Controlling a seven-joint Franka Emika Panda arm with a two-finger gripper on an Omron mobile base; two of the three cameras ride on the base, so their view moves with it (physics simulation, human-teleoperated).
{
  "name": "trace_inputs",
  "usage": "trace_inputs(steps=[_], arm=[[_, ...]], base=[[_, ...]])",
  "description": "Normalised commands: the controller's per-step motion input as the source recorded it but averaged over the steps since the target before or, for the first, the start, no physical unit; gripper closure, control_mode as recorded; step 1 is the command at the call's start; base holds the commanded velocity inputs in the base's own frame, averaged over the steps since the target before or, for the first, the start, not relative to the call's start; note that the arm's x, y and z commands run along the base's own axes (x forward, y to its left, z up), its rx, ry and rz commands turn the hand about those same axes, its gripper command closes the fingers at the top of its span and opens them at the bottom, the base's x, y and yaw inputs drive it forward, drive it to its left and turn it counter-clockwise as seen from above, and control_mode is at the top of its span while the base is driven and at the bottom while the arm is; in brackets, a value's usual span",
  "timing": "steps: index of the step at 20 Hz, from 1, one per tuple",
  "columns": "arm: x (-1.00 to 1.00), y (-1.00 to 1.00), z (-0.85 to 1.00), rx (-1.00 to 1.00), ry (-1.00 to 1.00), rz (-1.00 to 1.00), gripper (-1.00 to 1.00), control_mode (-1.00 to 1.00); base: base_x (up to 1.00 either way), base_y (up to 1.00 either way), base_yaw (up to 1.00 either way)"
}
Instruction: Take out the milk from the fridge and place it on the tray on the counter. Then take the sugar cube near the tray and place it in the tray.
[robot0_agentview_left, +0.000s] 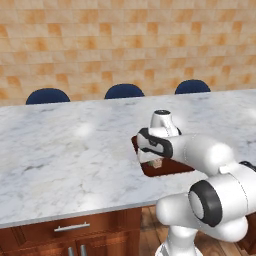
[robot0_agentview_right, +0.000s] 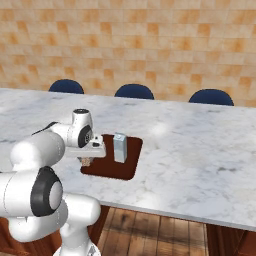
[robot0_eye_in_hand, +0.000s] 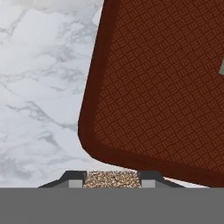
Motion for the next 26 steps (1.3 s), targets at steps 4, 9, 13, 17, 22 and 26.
trace_inputs(steps=[4,9,13,17,22,26], arm=[[0.35,-0.35,0.00,0.00,0.00,-0.21,1.00,-1.00],[0.35,-0.24,-0.21,0.00,0.00,-0.09,1.00,-1.00],[0.25,-0.23,-0.19,0.00,0.00,-0.09,1.00,-1.00],[0.25,-0.03,-0.17,0.00,0.00,-0.11,1.00,-1.00],[0.01,0.00,-0.33,0.00,0.00,-0.15,1.00,-1.00],[0.00,0.00,-0.40,0.00,0.00,-0.16,1.00,-1.00]], base=[[0.00,0.00,0.00],[0.00,0.00,0.00],[0.00,0.00,0.00],[0.00,0.00,0.00],[0.00,0.00,0.00],[0.00,0.00,0.00]])
